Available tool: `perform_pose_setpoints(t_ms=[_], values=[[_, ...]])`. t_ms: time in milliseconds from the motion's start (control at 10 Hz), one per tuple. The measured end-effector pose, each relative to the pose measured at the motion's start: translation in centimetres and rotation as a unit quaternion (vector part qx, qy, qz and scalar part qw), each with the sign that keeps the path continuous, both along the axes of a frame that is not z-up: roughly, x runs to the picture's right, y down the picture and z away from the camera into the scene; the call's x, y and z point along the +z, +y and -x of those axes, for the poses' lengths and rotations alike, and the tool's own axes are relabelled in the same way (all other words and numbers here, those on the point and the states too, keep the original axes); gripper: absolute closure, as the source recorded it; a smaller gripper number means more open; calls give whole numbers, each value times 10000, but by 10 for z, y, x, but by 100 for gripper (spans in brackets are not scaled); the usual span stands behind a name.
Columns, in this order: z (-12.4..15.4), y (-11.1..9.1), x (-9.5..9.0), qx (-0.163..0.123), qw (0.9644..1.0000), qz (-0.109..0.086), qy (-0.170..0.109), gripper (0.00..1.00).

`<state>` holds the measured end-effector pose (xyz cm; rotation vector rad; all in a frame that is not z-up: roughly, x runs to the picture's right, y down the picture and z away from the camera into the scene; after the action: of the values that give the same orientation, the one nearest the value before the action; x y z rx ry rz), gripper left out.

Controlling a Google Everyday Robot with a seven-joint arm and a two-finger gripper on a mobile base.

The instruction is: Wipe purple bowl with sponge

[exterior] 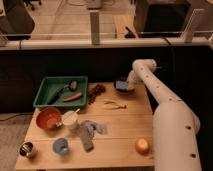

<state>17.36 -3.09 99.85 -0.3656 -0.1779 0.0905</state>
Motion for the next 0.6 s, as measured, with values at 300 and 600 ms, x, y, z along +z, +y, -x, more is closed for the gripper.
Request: perform_pose_setpoints(t_ms=[300, 600], values=[[-5, 3, -21, -176, 9997, 67, 138, 100], [-13, -4, -34, -320, 9989, 67, 340, 100]])
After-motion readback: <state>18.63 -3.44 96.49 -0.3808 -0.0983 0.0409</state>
